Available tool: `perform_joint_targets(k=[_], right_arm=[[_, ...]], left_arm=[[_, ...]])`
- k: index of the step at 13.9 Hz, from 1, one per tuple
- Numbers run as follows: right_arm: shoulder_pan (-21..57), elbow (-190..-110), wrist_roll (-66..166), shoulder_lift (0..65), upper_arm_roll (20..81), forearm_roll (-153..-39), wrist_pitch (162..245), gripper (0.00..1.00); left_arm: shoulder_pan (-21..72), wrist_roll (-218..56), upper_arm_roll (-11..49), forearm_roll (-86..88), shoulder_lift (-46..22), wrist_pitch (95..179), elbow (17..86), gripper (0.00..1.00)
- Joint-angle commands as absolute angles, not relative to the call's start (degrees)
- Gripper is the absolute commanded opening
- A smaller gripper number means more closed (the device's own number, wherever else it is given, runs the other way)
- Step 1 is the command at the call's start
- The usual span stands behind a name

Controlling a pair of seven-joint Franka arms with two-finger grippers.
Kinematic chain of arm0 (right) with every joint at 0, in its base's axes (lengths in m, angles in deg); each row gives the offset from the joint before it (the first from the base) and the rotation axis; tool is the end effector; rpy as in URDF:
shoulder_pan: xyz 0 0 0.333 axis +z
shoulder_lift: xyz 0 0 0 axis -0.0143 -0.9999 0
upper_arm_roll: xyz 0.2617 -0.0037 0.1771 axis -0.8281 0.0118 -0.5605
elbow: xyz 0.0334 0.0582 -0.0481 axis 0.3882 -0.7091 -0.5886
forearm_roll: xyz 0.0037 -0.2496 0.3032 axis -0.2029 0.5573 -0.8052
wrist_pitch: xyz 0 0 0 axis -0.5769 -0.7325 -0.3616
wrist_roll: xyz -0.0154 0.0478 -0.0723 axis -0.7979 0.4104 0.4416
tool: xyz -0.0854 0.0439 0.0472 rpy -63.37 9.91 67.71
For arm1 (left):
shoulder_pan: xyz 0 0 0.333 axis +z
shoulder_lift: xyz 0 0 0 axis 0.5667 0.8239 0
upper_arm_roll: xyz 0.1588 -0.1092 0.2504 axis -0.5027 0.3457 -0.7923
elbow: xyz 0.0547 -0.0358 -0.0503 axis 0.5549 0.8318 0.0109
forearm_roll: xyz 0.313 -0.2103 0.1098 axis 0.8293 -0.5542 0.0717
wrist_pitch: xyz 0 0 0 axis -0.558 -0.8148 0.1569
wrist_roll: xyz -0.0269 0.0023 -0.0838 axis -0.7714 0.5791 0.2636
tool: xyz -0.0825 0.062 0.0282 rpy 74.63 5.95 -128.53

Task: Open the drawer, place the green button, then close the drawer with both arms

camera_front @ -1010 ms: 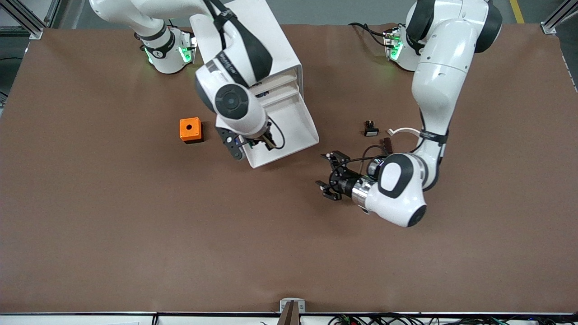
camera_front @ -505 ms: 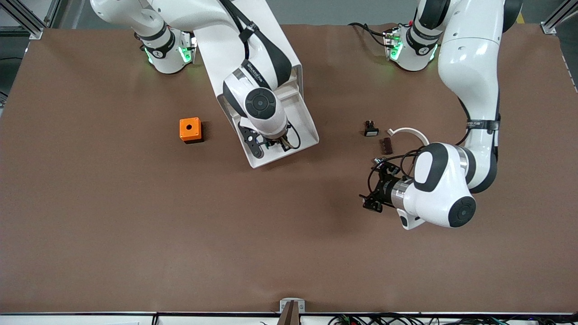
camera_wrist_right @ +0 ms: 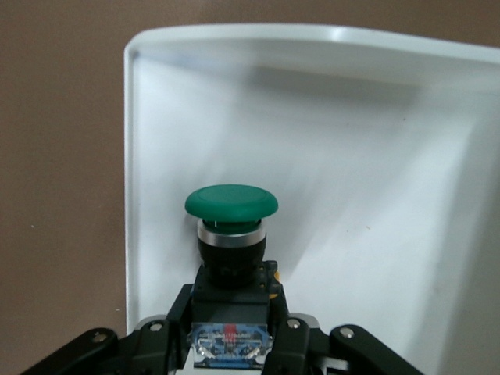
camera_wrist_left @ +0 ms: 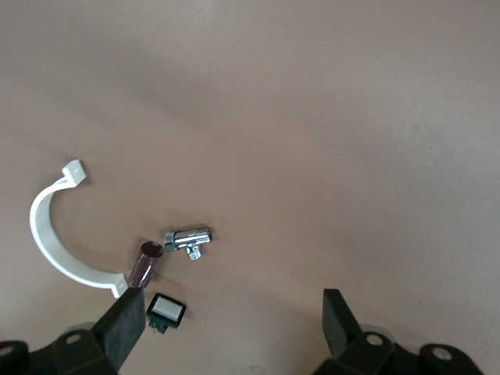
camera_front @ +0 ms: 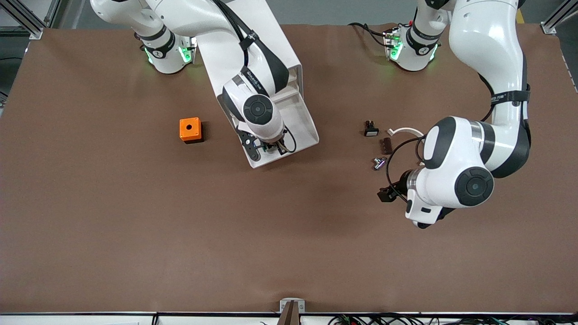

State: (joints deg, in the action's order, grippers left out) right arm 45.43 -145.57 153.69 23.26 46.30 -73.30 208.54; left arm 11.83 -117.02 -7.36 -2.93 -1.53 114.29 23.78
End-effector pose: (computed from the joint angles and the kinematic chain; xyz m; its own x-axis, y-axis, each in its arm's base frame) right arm 0.4784 0.4732 0.2745 0.4447 -0.8809 -0.1619 -0.8717 -0.4672 0.1480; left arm 0.6704 -0.2176 0.3780 0.8367 0.4866 -0.2512 0.4874 -0.8709 -0.0634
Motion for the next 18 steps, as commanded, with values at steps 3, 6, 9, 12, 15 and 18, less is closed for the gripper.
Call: perform_joint_targets(k=[3, 6, 9, 12, 15, 18], right_arm=[[46.17, -146.00, 153.61, 22.51, 46.17, -74.66, 209.72, 0.29], [46.26, -146.00, 152.91, 22.42, 46.17, -74.66, 209.81, 0.52], [46.17, -145.65, 152.82, 22.25, 46.17, -74.57, 209.02, 1.00], [45.82, -143.81, 152.73, 23.91, 46.17, -74.49, 203.95, 1.00], [44.33, -138.02, 152.64, 26.63, 46.52, -74.22, 192.01, 1.00], [40.56, -133.27, 150.03, 29.18, 46.61, -74.22, 182.42, 1.00]], left_arm=[[5.09, -112.72, -6.45, 0.71, -5.70, 134.13, 41.85, 1.00], [1.56, -112.17, -6.45, 1.68, -3.33, 139.61, 43.55, 1.00], [-0.10, -112.09, -6.36, 3.26, -2.18, 139.70, 43.55, 1.00], [-1.69, -108.75, -5.40, 4.41, -2.79, 139.70, 44.07, 1.00], [-2.39, -109.97, -2.32, 3.71, -1.48, 142.33, 44.07, 1.00], [-2.92, -116.37, -0.91, -2.52, -0.86, 142.43, 43.81, 1.00]])
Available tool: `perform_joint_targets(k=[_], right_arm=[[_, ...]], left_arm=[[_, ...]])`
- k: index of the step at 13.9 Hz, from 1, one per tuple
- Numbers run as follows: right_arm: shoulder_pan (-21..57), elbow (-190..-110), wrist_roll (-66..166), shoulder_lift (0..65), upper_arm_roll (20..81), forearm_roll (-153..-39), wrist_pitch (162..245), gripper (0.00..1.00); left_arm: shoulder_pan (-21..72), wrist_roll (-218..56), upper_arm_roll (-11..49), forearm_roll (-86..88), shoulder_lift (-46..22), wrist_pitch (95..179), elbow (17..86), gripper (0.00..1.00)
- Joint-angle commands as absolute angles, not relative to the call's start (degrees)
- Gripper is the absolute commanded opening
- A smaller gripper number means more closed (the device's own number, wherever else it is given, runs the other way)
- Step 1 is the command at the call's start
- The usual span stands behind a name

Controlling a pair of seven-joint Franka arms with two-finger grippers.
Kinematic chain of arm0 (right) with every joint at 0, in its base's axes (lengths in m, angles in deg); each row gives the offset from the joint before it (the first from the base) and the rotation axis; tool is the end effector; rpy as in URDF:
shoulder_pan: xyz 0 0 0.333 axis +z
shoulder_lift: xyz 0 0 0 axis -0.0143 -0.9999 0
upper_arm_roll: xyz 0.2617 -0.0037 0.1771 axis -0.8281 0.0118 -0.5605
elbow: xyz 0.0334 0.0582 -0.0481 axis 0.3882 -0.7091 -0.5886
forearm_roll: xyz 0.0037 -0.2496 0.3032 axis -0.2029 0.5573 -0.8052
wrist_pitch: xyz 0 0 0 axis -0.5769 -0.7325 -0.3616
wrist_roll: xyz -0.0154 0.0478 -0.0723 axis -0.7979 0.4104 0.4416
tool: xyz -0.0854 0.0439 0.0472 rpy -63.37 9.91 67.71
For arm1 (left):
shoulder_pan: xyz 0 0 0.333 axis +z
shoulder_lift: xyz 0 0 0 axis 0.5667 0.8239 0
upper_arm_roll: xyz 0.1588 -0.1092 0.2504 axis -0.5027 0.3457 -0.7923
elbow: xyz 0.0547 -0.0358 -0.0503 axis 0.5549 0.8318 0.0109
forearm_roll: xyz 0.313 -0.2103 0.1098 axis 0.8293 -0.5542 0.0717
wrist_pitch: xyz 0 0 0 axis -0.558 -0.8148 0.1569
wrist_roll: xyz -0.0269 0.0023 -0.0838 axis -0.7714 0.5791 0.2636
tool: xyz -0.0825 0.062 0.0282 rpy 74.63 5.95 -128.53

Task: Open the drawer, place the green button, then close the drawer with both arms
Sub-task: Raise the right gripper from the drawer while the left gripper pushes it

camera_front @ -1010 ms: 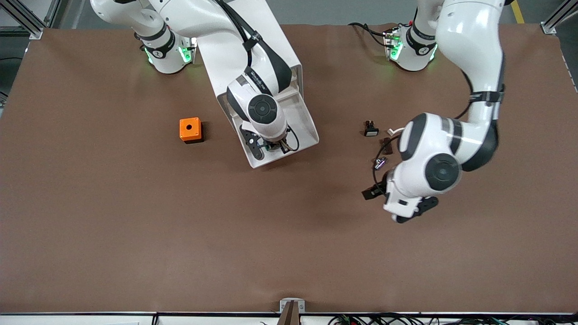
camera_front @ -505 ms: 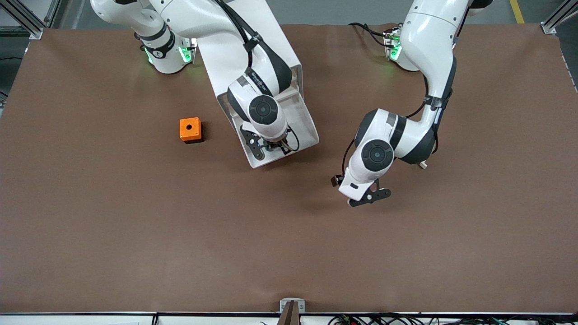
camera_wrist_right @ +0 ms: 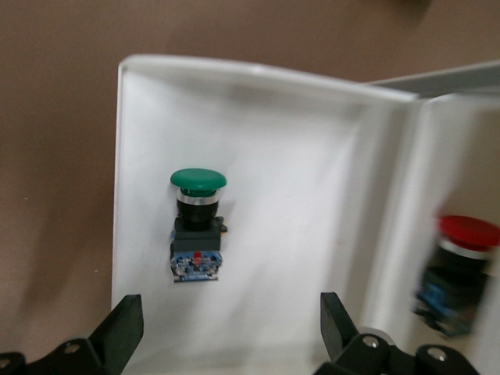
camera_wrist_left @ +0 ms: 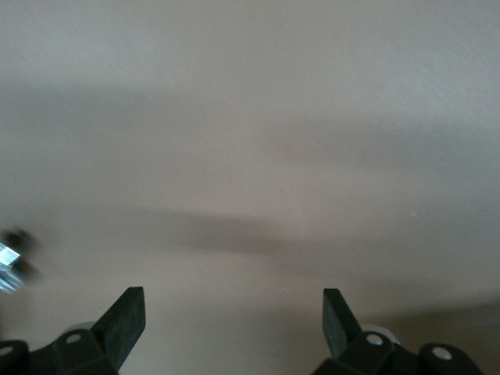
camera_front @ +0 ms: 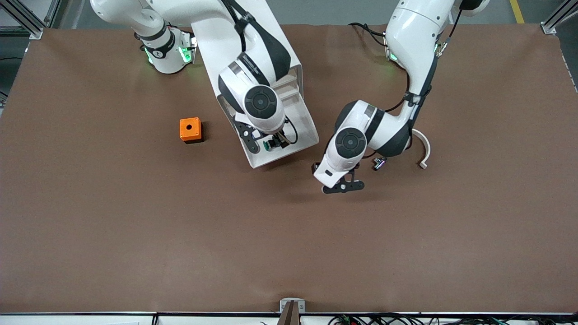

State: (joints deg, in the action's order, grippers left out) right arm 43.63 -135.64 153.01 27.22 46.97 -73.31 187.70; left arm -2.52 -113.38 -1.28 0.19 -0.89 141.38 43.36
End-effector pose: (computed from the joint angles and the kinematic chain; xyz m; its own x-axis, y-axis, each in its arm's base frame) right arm 0.4895 0.4604 0.3738 0.4642 -0.8687 -0.1727 -0.8289 -0.4948 0.2610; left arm 0.5549 -0.3978 0.2476 0.9746 0.1583 -0.1585 0.1615 -0.9868 0.0076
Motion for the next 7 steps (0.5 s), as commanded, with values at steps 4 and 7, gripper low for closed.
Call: perform_joint_targets(k=[4, 7], right_arm=[[32.31, -132.37, 135.46, 37.61, 46.79, -73.87, 171.68, 1.00], [23.53, -132.55, 115.79, 43.06, 46.79, -72.91, 164.91, 1.00]], left_arm=[[-6.77, -124.19, 0.50, -2.80, 0.19, 142.43, 43.46, 1.00], [-9.24, -126.32, 0.59, -3.50, 0.90, 142.69, 43.20, 1.00]])
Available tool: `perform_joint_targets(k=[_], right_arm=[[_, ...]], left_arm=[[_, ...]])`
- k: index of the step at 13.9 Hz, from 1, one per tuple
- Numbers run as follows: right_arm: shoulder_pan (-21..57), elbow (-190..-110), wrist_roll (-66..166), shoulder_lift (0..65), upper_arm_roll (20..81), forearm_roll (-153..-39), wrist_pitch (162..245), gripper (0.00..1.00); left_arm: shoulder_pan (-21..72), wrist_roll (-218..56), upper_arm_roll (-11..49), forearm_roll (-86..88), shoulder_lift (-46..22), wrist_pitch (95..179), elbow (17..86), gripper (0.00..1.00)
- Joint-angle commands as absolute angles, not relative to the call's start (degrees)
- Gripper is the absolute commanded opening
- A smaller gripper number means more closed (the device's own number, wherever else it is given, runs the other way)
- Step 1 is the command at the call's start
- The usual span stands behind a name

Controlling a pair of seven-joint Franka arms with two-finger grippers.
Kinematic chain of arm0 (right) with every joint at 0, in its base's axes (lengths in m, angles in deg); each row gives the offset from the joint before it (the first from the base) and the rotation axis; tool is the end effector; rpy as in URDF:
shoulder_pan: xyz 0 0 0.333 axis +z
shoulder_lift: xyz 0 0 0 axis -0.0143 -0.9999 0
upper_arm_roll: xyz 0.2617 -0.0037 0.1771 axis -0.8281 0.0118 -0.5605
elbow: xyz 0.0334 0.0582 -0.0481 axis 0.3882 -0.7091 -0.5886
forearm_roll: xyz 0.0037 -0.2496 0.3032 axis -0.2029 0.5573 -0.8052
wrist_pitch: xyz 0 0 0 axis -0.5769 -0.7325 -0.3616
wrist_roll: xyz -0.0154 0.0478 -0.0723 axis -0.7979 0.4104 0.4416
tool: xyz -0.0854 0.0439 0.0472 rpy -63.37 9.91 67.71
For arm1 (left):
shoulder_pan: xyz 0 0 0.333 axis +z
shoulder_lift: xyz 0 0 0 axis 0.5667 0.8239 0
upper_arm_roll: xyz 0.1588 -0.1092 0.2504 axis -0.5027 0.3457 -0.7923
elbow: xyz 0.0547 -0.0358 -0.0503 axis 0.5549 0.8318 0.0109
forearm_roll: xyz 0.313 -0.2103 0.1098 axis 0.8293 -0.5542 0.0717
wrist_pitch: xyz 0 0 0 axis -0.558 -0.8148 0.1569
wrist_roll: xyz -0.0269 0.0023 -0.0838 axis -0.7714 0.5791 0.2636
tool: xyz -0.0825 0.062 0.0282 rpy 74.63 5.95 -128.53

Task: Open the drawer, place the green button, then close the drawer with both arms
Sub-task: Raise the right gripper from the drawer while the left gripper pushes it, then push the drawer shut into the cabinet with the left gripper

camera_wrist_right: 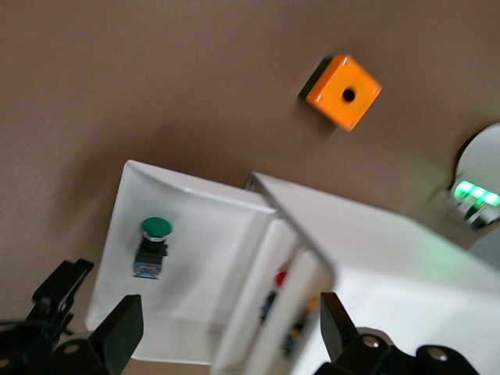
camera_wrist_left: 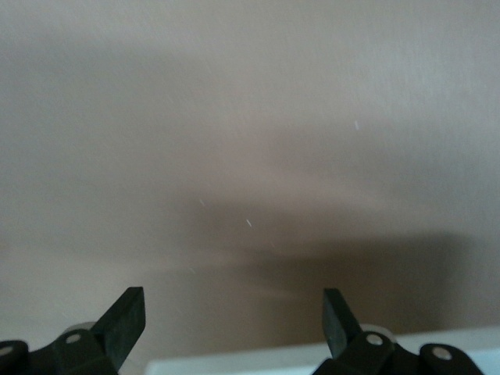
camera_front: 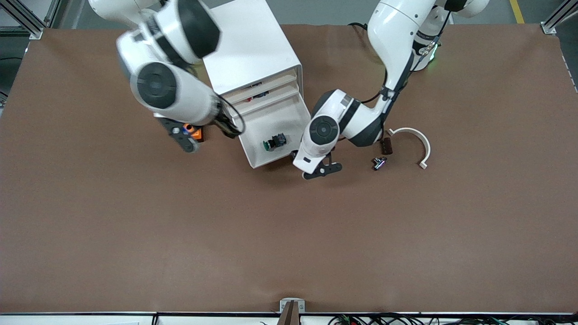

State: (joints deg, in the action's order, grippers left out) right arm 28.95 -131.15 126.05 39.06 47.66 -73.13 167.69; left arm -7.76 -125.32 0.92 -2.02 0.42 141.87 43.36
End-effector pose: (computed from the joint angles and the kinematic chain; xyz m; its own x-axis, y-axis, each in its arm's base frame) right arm 0.5397 0.2960 0.5235 0.6546 -0.6916 -0.3053 -0.6662 -0.7186 0.1994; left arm 0.4992 -0.4644 0.2328 0.9422 0.2633 -0.2073 0.2673 -0.9636 -0.0092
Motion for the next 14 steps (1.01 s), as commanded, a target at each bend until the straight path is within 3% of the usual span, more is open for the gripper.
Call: perform_joint_targets(k=[1, 9, 14], right_arm=[[20.80, -132.81, 110.42, 44.56, 46.79, -71.51, 163.33, 1.00], [2.77, -139.48, 70.16, 51.16, 46.79, -64.65, 160.59, 1.00], [0.73, -152.13, 59.94, 61.17, 46.79, -59.81, 171.64, 1.00]], left_arm=[[-10.47, -126.93, 0.59, -4.38, 0.90, 142.69, 43.28, 1.00], [-17.07, -142.84, 2.69, -6.40, 0.81, 142.43, 43.72, 1.00], [-19.53, -145.57, 4.28, -7.20, 1.43, 142.34, 43.64, 1.00]])
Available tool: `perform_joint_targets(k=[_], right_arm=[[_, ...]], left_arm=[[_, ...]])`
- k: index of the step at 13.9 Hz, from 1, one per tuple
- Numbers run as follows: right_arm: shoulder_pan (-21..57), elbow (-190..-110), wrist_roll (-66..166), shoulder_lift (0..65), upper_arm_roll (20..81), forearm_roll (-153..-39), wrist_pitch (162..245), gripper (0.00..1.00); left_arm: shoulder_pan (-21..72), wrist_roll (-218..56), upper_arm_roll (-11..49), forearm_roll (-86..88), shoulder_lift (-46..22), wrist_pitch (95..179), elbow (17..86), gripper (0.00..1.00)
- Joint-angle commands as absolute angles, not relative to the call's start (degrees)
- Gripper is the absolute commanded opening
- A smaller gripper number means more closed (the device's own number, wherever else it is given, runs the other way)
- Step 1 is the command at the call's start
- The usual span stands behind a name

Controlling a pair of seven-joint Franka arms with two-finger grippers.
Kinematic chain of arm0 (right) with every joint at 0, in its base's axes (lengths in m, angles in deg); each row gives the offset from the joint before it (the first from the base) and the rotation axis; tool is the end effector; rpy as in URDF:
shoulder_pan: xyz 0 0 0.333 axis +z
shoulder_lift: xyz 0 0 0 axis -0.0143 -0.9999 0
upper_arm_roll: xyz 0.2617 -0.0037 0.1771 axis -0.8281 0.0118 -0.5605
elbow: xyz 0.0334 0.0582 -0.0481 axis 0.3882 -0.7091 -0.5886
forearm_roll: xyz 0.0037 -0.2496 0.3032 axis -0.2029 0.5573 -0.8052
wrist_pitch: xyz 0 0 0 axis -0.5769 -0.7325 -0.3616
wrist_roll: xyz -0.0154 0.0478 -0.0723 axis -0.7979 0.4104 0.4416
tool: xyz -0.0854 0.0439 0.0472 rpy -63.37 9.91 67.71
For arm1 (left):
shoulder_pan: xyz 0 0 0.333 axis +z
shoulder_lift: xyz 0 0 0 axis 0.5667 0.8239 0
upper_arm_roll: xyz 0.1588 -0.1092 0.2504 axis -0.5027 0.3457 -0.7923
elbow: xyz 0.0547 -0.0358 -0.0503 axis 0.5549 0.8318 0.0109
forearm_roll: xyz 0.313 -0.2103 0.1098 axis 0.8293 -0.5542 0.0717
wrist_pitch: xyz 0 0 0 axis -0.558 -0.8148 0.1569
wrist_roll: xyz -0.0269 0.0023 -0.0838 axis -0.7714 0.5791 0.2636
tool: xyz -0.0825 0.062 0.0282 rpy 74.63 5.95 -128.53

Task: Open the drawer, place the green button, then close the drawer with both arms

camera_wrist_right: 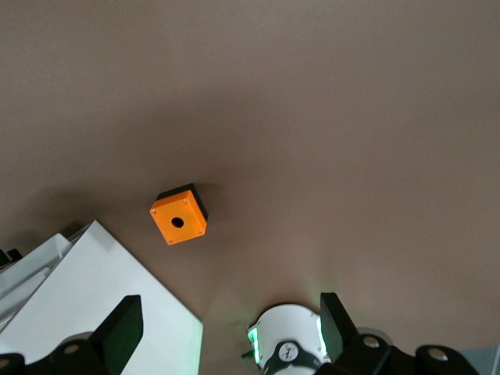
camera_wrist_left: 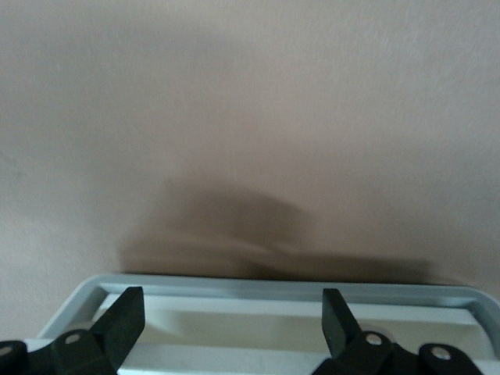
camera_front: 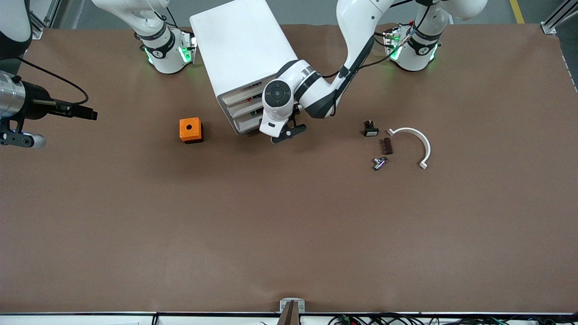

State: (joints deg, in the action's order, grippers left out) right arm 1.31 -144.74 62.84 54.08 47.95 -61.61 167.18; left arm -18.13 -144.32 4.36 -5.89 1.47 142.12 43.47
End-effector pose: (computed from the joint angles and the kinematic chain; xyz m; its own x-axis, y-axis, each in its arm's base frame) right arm 0.5372 -0.0154 0.5657 0.9462 -0.1625 -0.2799 -0.1689 -0.9856 0.0013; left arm 0.3750 -0.5678 0.2214 0.8738 0.3973 -0.2805 0.3934 -0.9165 -0.0724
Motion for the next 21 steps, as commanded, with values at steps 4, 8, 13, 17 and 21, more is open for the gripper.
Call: perform_joint_targets(k=[4, 8, 13, 17, 21], right_arm=[[0.73, -148.74, 59.30, 61.01, 46.70, -59.81, 172.98, 1.00], [0.47, -141.62, 58.96, 59.96, 46.79, -59.89, 174.74, 1.00], [-0.76, -140.81, 56.58, 59.25, 46.79, -60.51, 174.74, 1.00], [-1.20, -140.81, 56.49, 59.25, 46.79, -60.33, 174.74, 1.00], [-1.29, -140.73, 56.49, 58.99, 46.79, -59.81, 174.83, 1.00]], left_arm=[[-20.84, -145.57, 4.19, -9.31, 1.43, 142.34, 43.55, 1.00], [-18.05, -143.47, 3.49, -6.77, 0.64, 142.08, 43.46, 1.00], [-6.55, -139.78, 3.49, 4.11, -3.40, 137.00, 40.66, 1.00], [4.00, -124.87, 3.57, 10.12, -7.10, 134.96, 36.98, 1.00], [13.67, -109.31, 3.57, 10.21, -11.57, 129.00, 34.23, 1.00]])
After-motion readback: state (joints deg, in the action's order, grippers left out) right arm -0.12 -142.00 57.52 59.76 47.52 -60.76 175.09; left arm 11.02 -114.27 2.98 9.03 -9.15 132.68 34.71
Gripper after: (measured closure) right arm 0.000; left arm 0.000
